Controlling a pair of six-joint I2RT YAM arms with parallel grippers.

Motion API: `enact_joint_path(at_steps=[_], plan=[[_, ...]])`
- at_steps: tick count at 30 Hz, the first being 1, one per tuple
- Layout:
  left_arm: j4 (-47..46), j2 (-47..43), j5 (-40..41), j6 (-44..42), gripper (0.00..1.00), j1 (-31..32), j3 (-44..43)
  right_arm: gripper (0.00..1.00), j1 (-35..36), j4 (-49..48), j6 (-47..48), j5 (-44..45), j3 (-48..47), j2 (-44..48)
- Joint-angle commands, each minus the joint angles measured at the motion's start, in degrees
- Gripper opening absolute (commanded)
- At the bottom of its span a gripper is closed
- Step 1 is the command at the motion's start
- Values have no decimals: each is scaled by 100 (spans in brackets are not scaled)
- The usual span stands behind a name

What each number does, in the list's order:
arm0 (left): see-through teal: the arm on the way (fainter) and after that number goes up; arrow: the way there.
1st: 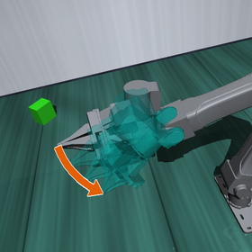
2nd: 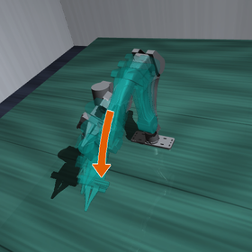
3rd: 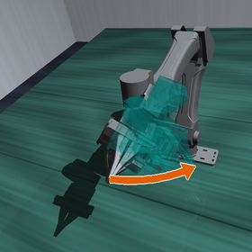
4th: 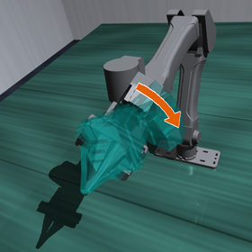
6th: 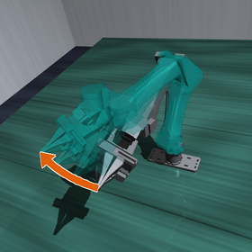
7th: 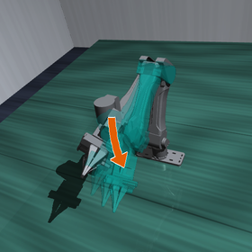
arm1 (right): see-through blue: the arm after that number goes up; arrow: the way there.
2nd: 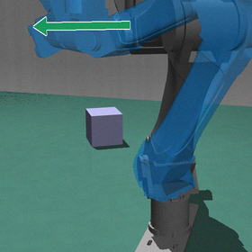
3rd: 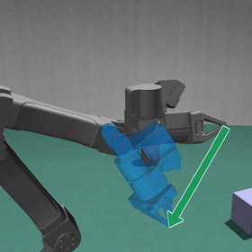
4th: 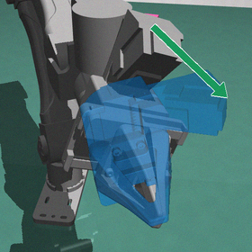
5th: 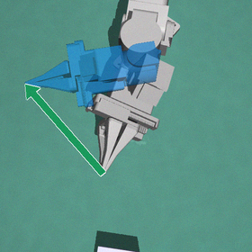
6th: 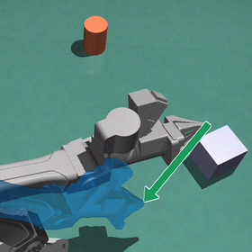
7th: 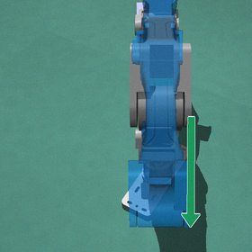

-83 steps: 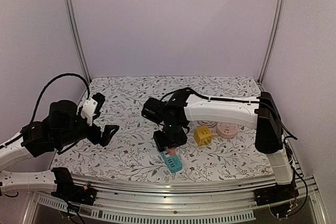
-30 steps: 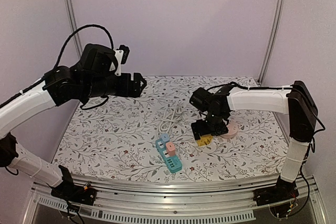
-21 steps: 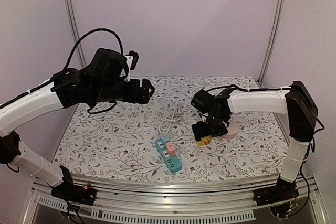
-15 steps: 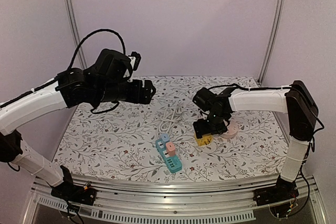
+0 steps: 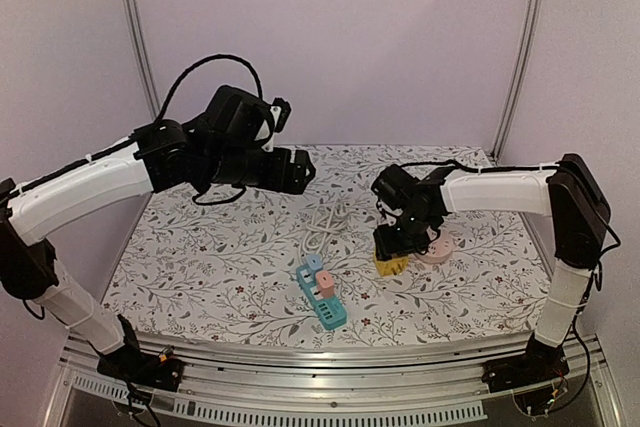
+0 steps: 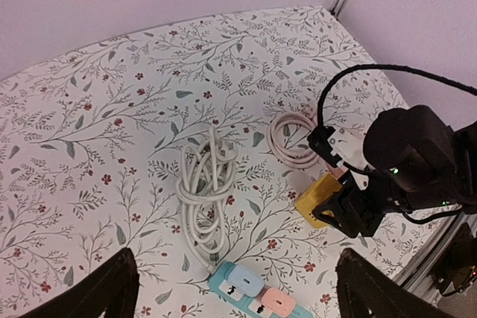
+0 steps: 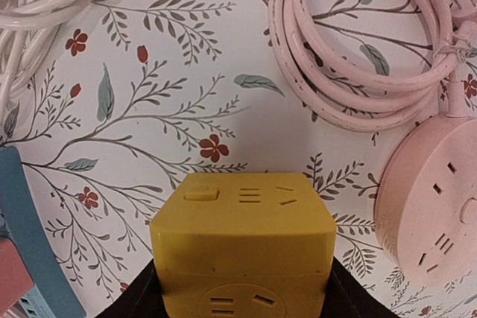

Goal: Insert the plug

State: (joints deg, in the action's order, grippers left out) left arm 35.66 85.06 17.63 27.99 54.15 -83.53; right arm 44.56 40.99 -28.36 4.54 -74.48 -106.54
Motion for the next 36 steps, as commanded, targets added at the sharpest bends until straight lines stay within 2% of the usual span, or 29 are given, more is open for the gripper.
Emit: enact_joint_path(at_steps=[1,9,13,20,30,36], plan=[[102,417,-1029,-76,91,-278,-497,34,-17,-147,171,-200,84,459],[1439,1592,-2404,43,93,-556,-2005,33,-17,-661,788,-834,72,1345],[1815,1999,-3080,172,93,-598,-2438,33,-16,-895,1167,-962,197,1768],[1914,2430,-4203,486,93,-634,-2906,29,-4,-1393,1695,-1064,750,2396],[1899,2723,-4849,826,91,-634,-3077,26,65,-2616,2148,-1205,1784,3574],[1841,2922,-5131,1004,89,-625,-3294,26,128,-2877,2592,-1358,2121,4030]])
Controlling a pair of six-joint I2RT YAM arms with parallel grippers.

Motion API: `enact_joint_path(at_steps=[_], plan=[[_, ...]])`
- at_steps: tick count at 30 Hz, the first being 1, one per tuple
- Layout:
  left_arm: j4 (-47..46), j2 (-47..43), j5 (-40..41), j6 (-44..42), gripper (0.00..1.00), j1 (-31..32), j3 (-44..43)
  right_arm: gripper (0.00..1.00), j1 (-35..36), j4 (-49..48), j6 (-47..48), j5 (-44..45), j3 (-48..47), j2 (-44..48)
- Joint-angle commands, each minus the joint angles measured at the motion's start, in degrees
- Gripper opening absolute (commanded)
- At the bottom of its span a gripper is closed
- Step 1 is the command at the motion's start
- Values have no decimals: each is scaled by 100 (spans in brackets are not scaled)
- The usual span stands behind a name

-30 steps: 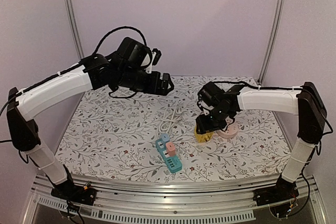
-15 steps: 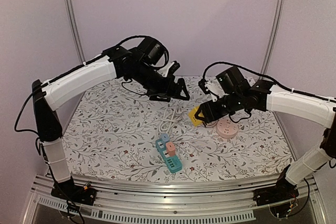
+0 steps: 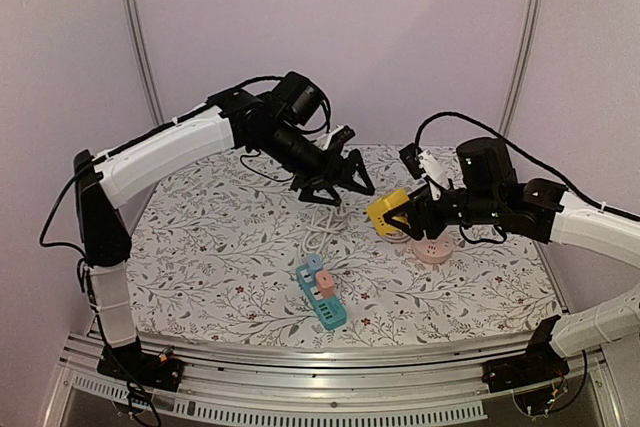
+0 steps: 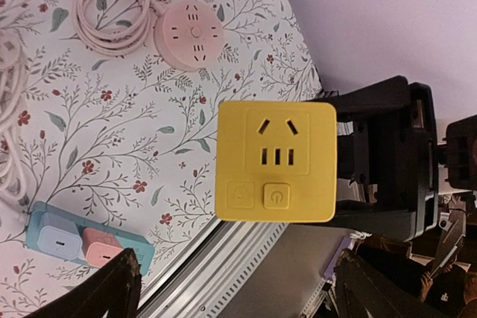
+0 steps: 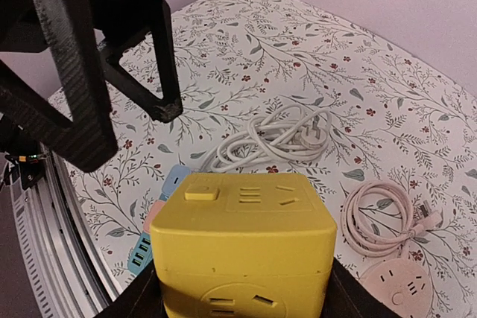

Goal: Insert the plug

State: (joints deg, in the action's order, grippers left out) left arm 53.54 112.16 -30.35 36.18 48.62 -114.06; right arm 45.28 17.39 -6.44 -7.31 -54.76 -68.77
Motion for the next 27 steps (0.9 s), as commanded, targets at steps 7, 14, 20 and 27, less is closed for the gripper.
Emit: enact_joint_path(at_steps=[7,14,20,27], plan=[[-47,424,-604,373,88,21,-524,25,138,-528,805,-170,231,394],[-53,620,-716,425,87,142,-711,25,264,-405,1066,-167,168,301],[-48,742,-719,469,86,217,-751,25,332,-406,1208,-187,154,268],[28,896,-719,455,82,284,-949,25,409,-301,1340,-277,37,101]])
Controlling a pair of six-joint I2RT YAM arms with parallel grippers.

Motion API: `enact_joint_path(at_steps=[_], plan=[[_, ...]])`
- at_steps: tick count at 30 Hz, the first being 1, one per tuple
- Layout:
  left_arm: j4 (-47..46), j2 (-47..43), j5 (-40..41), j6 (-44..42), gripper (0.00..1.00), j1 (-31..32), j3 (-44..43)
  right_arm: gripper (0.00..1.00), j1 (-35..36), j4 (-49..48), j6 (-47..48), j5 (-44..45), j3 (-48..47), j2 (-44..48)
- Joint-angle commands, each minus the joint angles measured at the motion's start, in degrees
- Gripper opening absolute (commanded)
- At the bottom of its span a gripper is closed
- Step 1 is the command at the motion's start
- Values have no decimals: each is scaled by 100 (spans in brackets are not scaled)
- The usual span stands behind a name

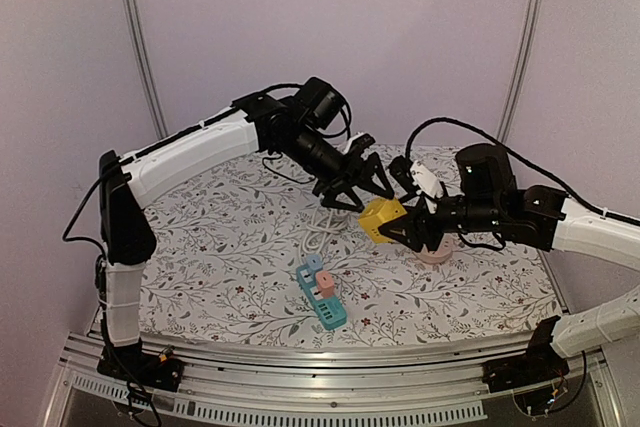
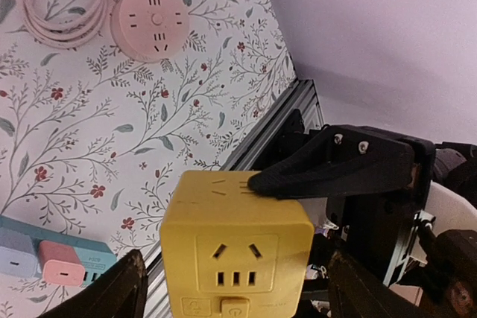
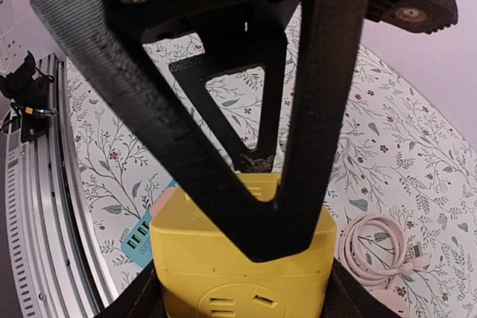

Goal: Insert the plug

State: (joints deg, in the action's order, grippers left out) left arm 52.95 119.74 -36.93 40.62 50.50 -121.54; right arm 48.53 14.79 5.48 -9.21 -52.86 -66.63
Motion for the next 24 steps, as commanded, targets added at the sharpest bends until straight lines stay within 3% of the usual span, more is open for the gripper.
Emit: enact_joint_path(at_steps=[1,24], plan=[[108,149,-55,-4,81,100,-204,25,86,-37,155,-69,-166,-133],[865,371,139,-611,73,291,-210,25,209,-87,103,34,-163,-207]])
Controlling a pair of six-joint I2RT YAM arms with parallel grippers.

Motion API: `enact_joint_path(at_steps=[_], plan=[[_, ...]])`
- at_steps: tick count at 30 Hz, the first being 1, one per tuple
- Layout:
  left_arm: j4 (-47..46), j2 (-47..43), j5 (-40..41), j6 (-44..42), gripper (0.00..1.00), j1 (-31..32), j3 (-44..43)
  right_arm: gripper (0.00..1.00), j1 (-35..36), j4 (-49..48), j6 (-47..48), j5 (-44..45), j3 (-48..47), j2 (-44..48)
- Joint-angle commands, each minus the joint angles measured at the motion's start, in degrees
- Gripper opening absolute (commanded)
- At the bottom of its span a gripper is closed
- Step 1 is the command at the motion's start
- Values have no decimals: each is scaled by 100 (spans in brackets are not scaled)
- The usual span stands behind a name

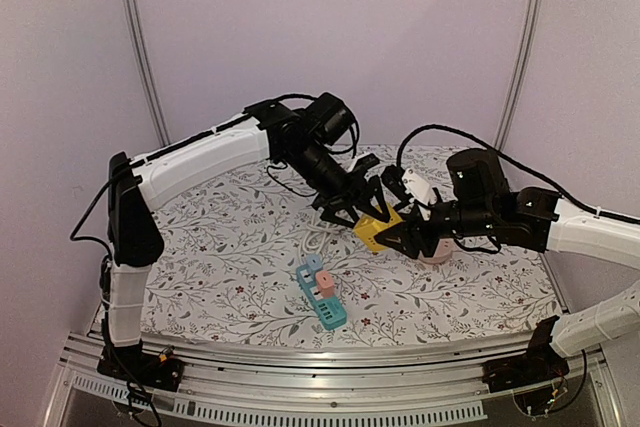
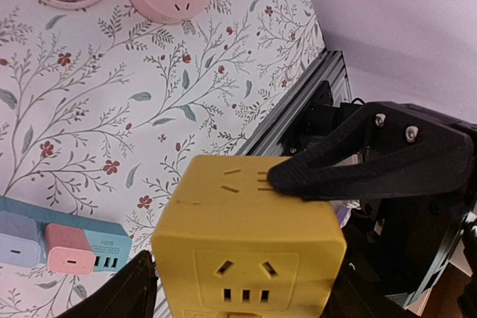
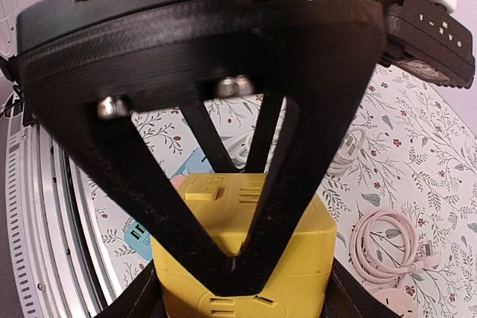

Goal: Insert the plug

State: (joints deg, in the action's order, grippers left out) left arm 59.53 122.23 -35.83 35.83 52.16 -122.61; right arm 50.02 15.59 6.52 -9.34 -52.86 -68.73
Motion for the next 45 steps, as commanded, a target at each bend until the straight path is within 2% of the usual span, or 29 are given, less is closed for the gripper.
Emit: enact_joint_path(at_steps=[1,5,8,12,14,15,19,23,26,34,40,45], plan=[[200,137,32,-132,71,132,-105,25,73,-166,5,53,-163,7],[108,200,-57,-84,65,150,-124,25,112,-187,33,140,-157,13],[70,187,-80,-84,55,154,-125,25,133,-225,42,216,-114,48],[60,162,-82,-114,26,154,-98,26,187,-237,59,407,-52,74],[60,167,-74,-85,3,146,-97,30,199,-232,-6,515,-20,85],[60,169,-62,-69,0,141,-97,34,198,-221,-65,544,-14,87],[23,56,158,-41,0,106,-92,57,192,-27,-365,618,-68,-5],[-100,-163,389,-8,0,54,38,74,187,110,-617,788,-74,-113],[-196,-368,587,24,0,-7,240,98,193,75,-897,889,-9,-31],[-279,-799,1262,50,0,-156,623,99,82,342,-1383,1258,103,259],[-283,-1090,1711,6,0,-223,952,99,-909,827,-2275,1258,231,434],[-276,-1201,1825,-13,0,-217,1221,91,-1806,1730,-2980,1470,-349,-404]])
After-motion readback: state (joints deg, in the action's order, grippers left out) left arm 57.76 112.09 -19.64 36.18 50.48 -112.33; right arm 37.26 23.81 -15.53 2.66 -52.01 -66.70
